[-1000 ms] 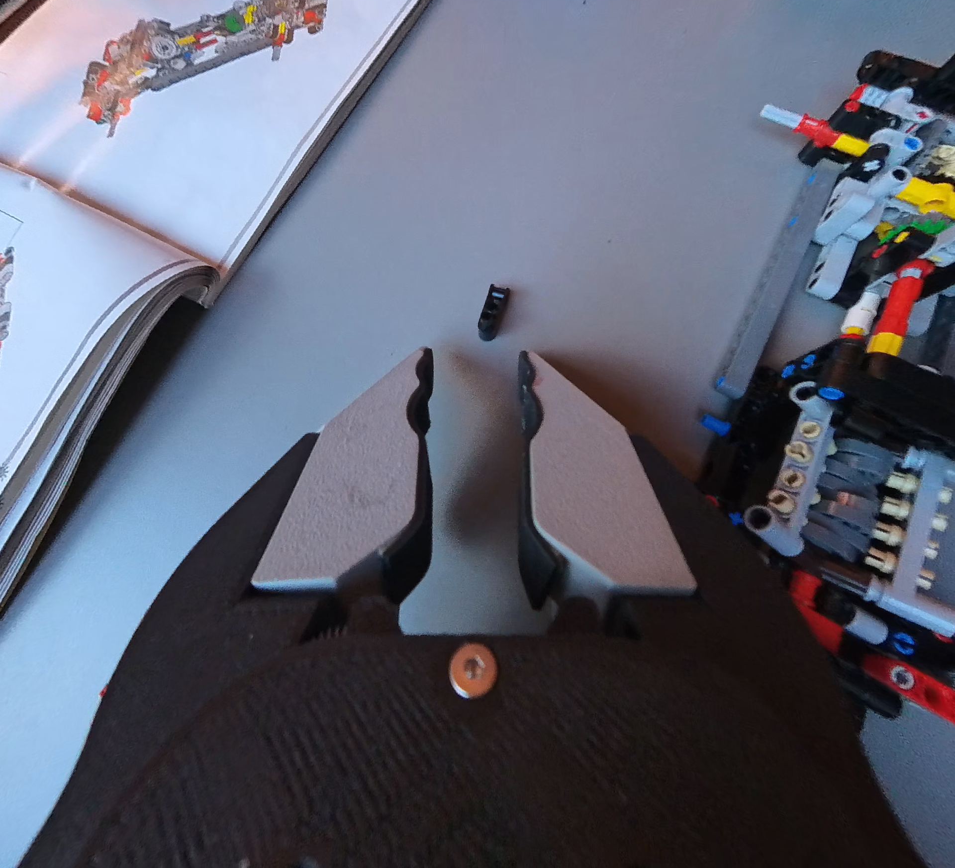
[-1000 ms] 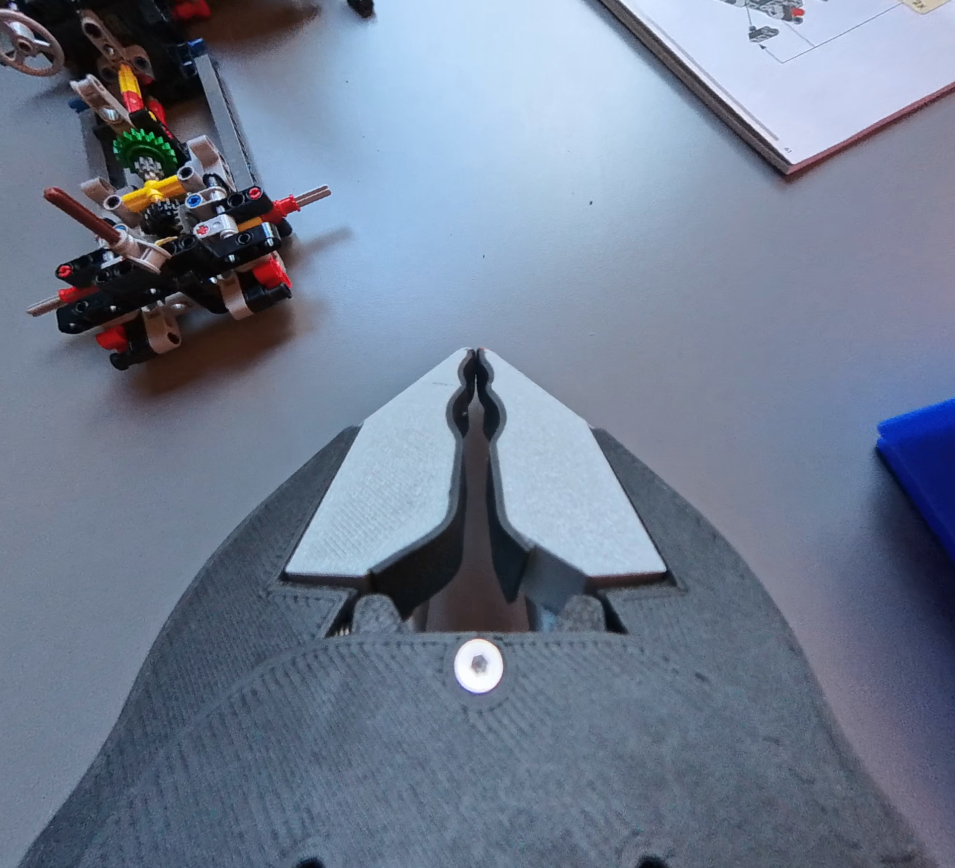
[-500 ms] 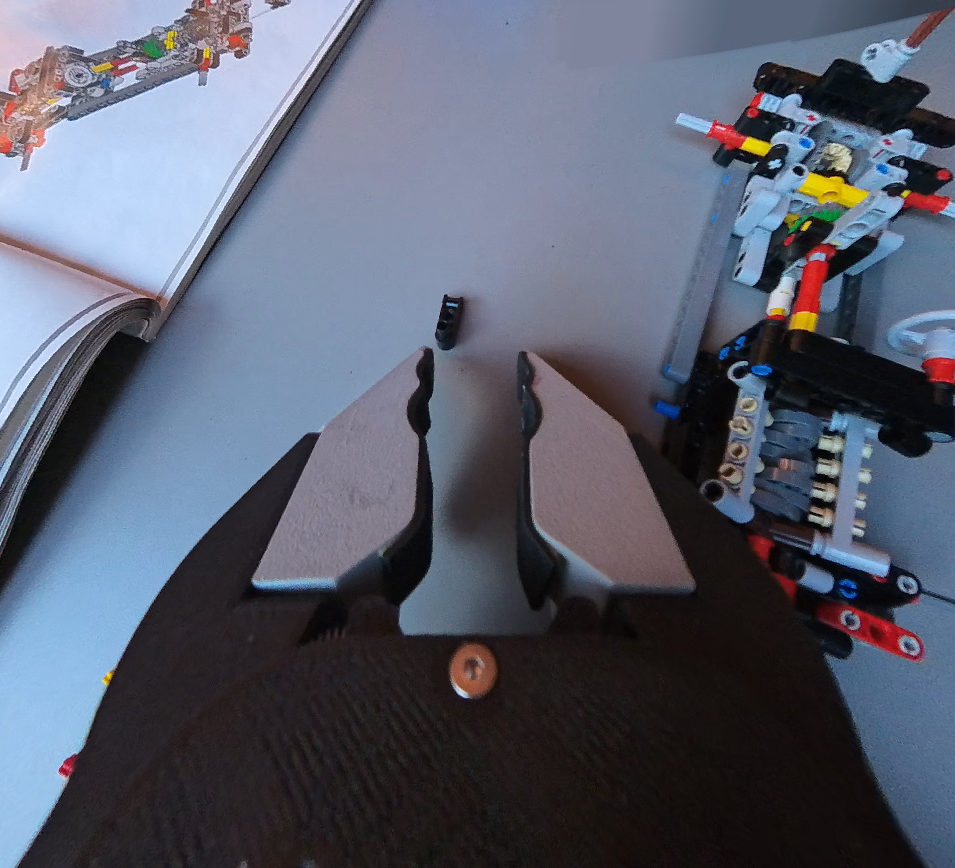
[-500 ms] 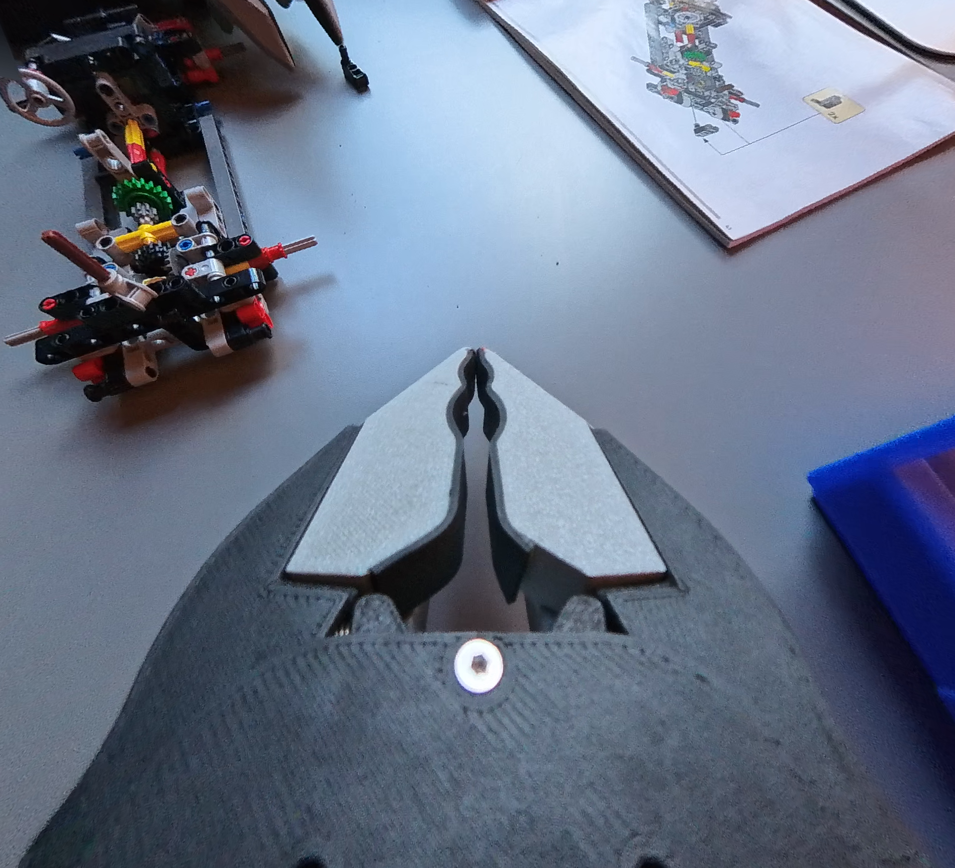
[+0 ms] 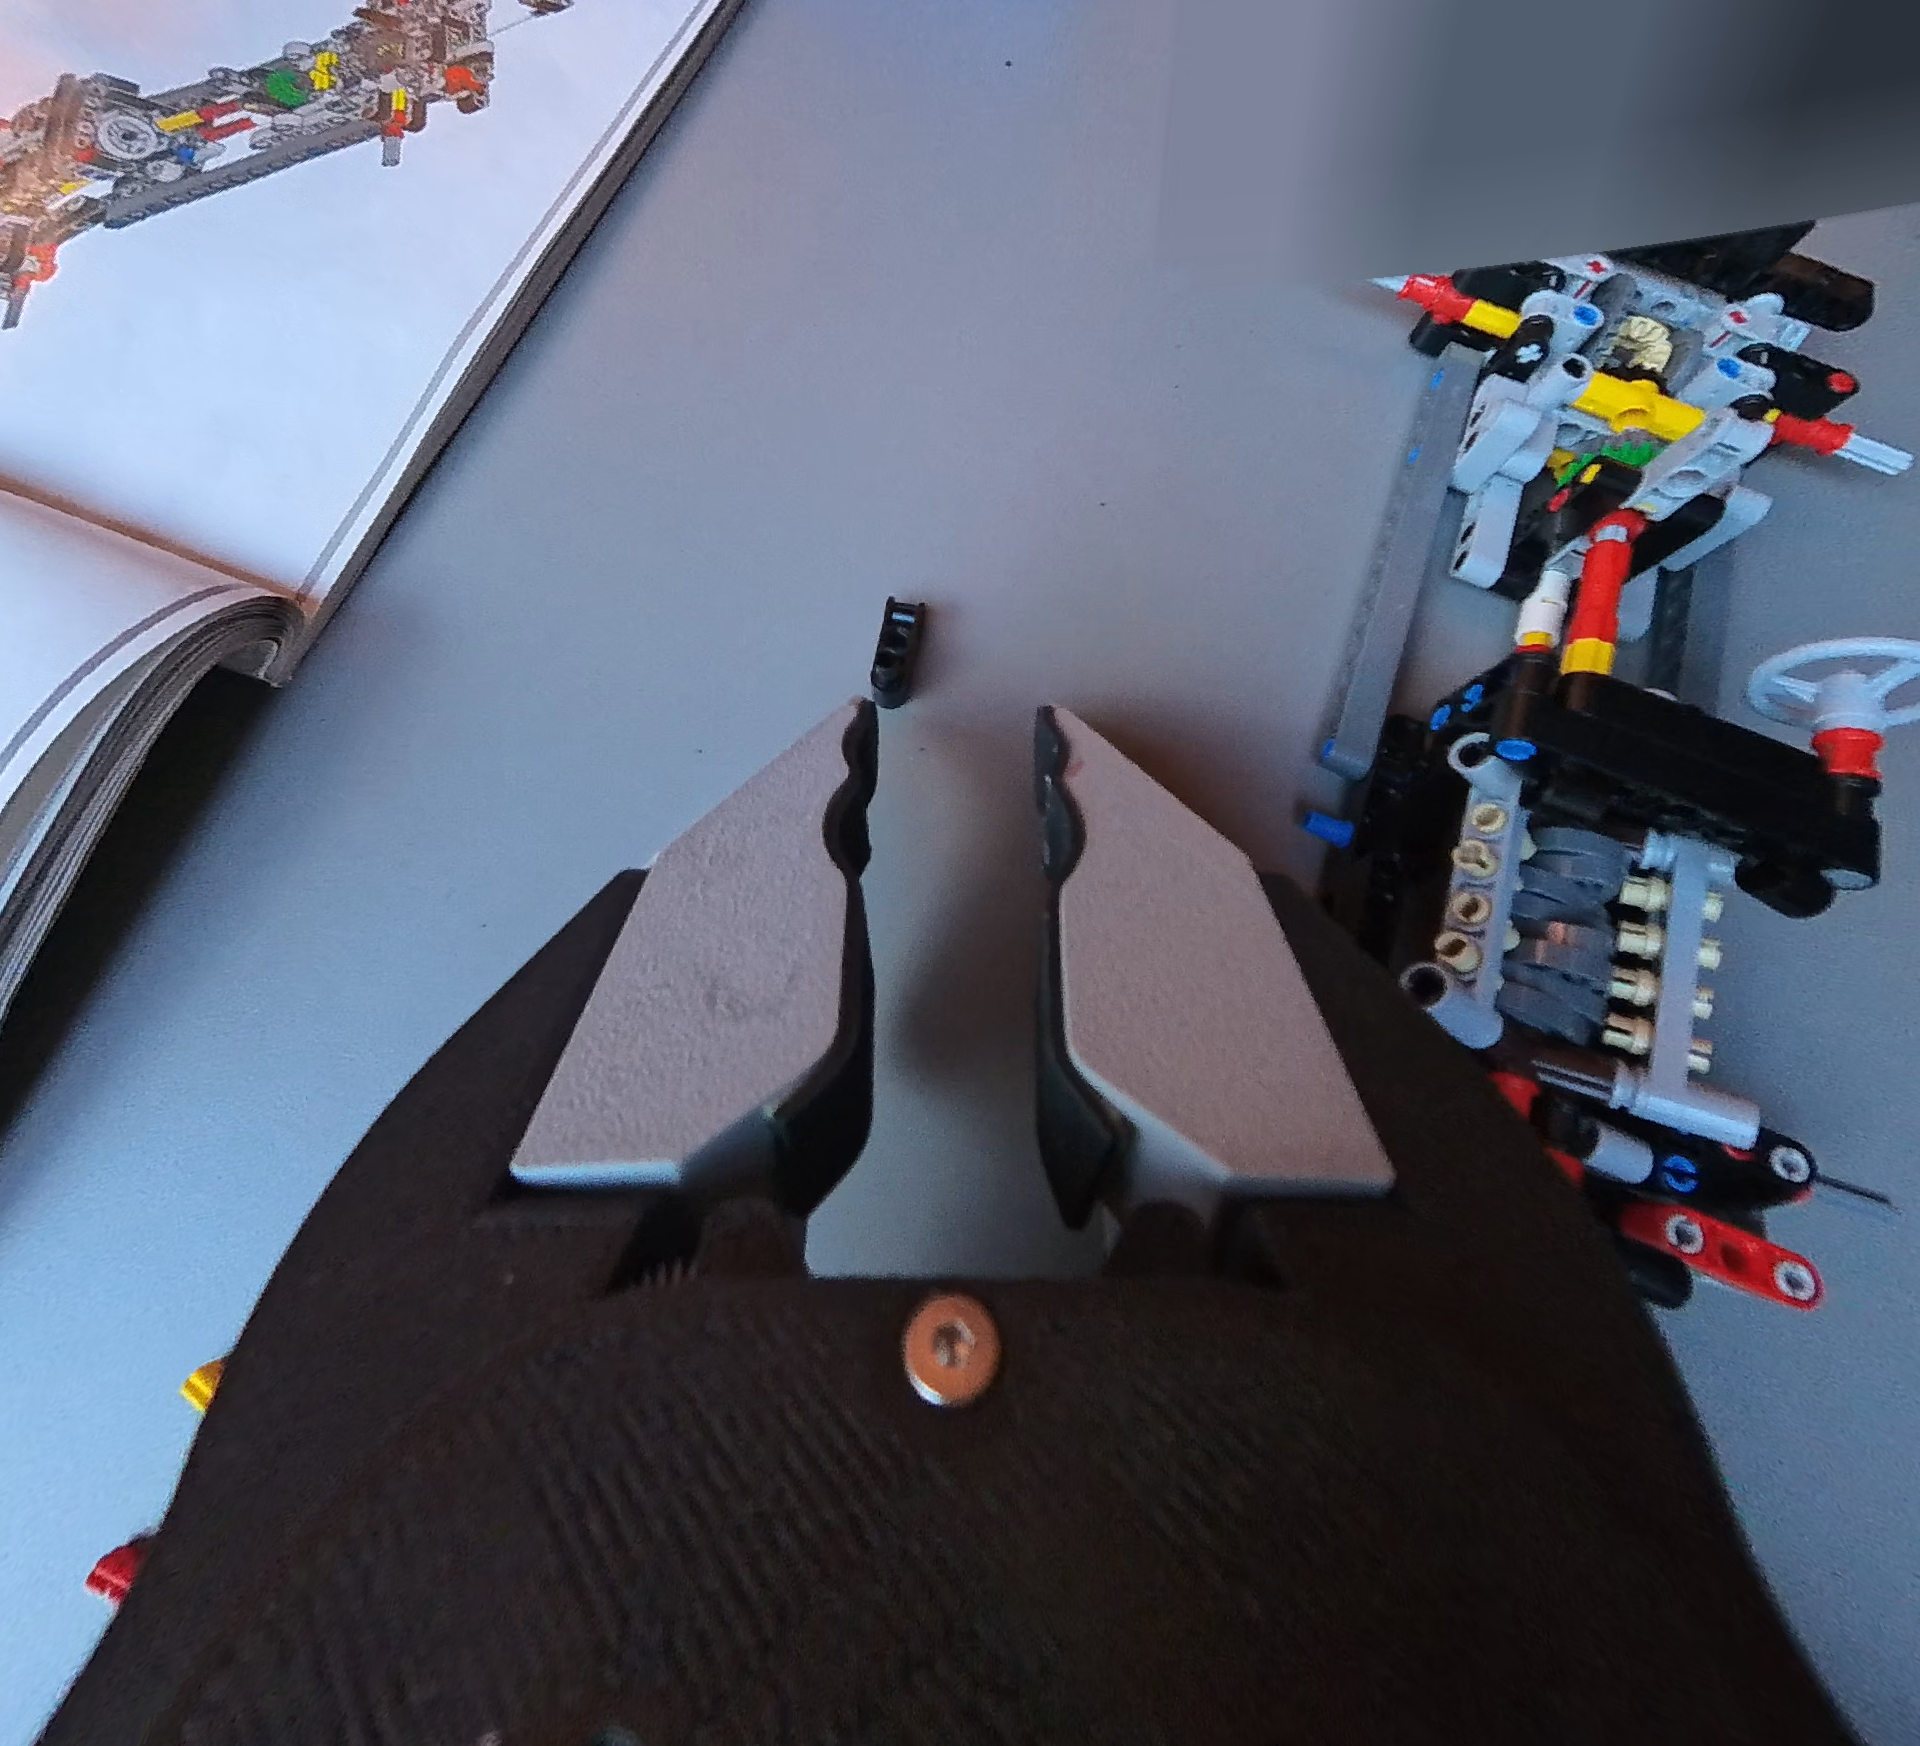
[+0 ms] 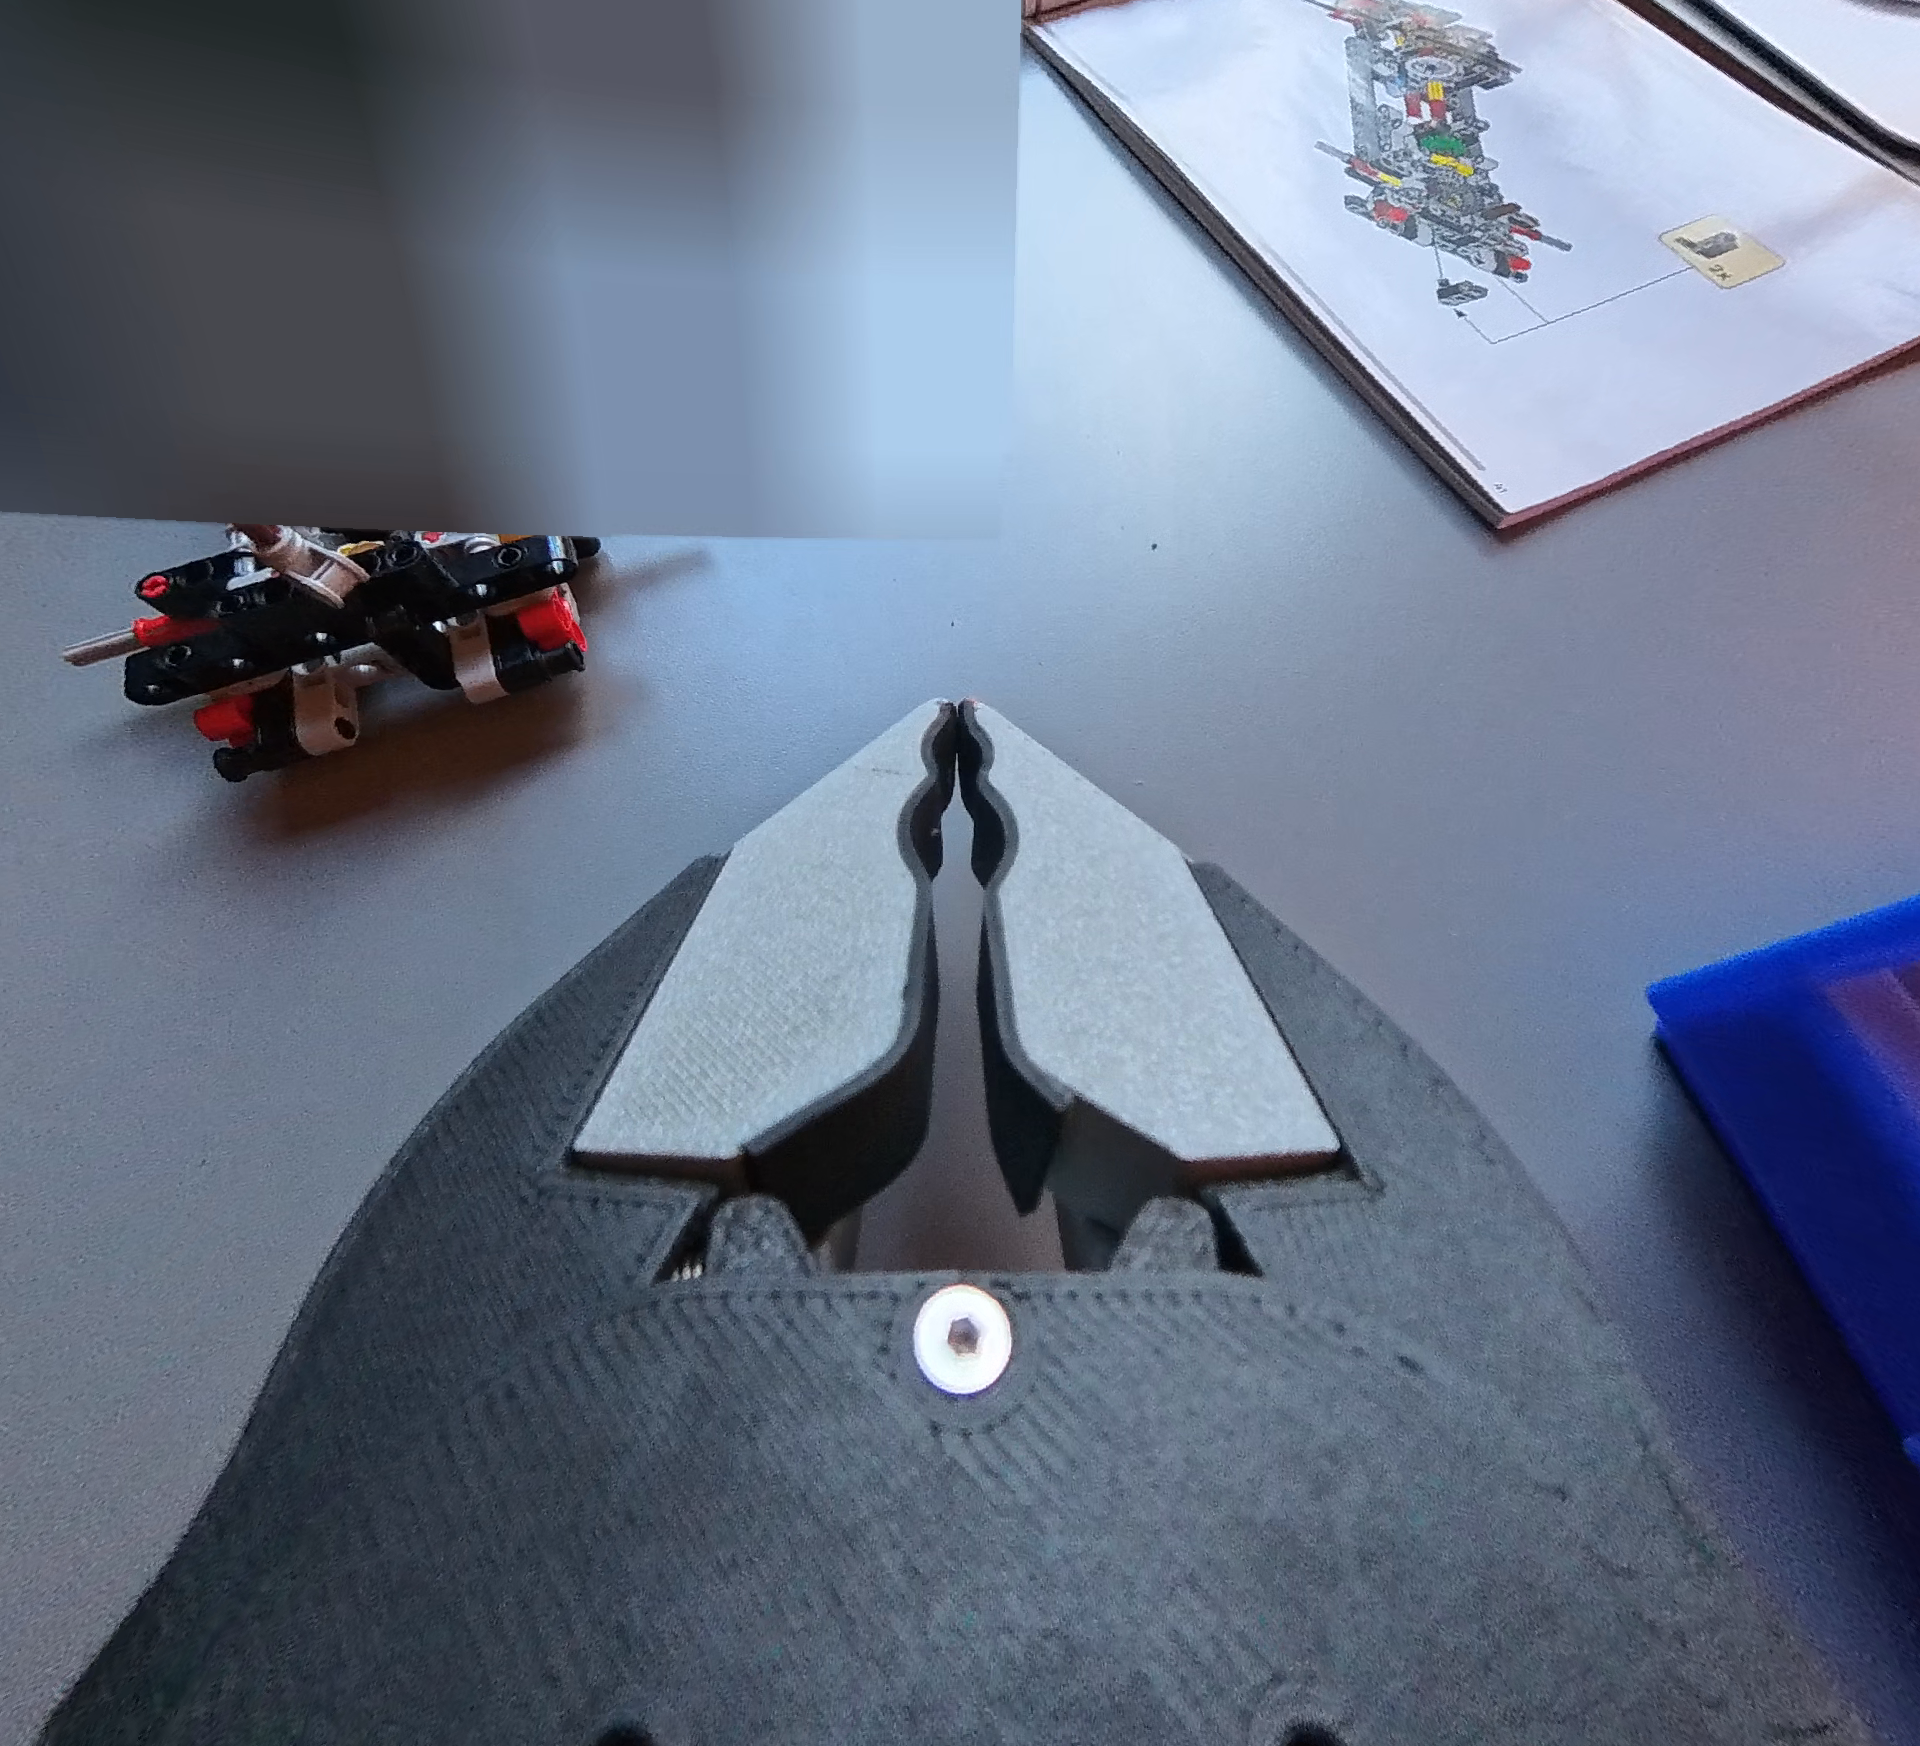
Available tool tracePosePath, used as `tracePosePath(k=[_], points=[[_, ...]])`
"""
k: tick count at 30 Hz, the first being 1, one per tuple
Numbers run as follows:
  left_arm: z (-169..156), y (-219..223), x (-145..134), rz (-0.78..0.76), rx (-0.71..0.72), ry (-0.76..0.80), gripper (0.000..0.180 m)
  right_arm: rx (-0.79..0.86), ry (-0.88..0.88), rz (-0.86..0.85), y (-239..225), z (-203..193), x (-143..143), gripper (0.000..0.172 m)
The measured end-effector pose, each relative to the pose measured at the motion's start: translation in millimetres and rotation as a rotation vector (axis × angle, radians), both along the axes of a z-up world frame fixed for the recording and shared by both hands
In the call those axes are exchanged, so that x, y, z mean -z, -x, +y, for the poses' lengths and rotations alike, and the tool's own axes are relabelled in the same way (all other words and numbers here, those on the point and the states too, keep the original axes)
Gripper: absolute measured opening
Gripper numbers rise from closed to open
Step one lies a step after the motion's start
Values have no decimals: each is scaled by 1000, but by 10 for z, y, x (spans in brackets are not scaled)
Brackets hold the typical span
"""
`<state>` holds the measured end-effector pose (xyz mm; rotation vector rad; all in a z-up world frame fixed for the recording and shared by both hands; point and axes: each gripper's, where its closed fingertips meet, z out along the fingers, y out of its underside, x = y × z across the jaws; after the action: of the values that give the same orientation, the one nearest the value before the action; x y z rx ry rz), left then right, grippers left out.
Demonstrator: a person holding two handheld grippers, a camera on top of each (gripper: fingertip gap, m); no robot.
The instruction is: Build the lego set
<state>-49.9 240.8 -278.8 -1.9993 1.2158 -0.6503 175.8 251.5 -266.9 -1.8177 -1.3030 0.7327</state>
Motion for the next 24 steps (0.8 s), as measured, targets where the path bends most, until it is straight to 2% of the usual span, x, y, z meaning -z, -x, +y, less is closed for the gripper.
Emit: tracePosePath(k=[11, 18, 24], points=[[1, 0, 18, 14, 0, -3, 28, -113, -49, -2, 143, -210, -28, 0], [-3, 0, 9, 2, 3, 8, 28, -245, -39, -30, 249, -449, 25, 0], [4, 2, 7, 2, -1, 6, 29, -196, -15, -26, 216, -366, 29, 0]])
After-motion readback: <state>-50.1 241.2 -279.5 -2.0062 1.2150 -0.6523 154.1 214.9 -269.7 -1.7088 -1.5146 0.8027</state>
